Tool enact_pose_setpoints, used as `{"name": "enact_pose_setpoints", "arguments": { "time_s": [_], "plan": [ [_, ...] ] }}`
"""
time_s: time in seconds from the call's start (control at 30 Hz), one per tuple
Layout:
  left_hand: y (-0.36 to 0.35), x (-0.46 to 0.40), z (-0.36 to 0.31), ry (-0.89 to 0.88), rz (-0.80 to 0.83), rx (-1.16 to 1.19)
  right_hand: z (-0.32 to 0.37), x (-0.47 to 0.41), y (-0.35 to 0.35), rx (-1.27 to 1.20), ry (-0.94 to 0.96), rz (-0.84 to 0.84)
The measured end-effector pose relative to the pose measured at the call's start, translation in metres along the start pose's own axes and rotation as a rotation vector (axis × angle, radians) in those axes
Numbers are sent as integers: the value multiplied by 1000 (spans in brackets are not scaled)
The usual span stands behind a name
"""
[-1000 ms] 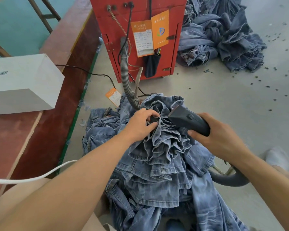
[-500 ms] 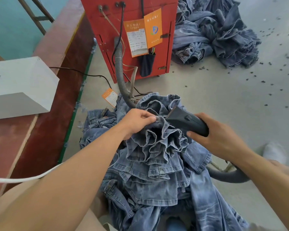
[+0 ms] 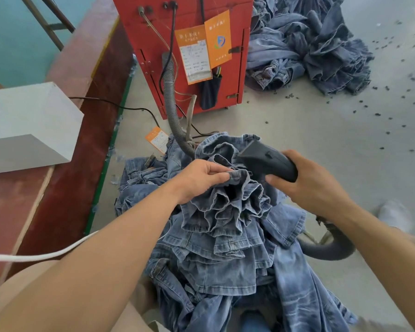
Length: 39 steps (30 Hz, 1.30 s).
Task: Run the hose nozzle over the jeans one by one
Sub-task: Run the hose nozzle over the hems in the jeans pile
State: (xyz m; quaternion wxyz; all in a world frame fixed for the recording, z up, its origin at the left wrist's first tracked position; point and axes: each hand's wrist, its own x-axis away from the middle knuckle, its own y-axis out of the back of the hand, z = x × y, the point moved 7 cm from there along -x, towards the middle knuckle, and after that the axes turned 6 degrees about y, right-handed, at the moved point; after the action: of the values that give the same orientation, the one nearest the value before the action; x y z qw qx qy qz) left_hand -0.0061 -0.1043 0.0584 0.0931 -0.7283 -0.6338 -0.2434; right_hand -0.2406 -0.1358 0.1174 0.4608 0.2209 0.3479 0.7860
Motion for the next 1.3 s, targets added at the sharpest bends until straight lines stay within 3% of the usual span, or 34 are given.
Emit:
{"name": "enact_pose_setpoints", "arguments": {
  "time_s": [0.13,0.23,0.33,0.47,0.5,0.57,0.6,0.7,0.83,1.13,1.3],
  "plan": [
    [2,-1,3,-10,36,34,1,18,-19,33,41,245],
    [-1,3,13,39,101,8,10,9,-24,-9,64,140],
    [4,4,12,55,52,-188,6,-5,-1,-102,13,-48],
    [21,1,0,172,-256,-453,-25,2,32,-146,-105,-164],
    [26,3,-9,127,-415,-596,-32,5,37,-178,-135,-176],
    [28,12,-39,-143,-768,-862,-41,8,41,-264,-178,-184],
    [23,13,-51,-276,-821,-883,-43,9,42,-285,-183,-185],
    [9,-12,-76,-392,-601,-763,-41,13,39,-241,-150,-154],
    [-1,-56,-74,-79,-316,-828,-35,20,31,-169,-96,-57],
    [-2,-64,-42,109,-204,-242,-13,15,43,-122,-13,-69],
    [3,-63,-35,143,-196,-184,-2,14,29,-107,20,-57]
  ]
}}
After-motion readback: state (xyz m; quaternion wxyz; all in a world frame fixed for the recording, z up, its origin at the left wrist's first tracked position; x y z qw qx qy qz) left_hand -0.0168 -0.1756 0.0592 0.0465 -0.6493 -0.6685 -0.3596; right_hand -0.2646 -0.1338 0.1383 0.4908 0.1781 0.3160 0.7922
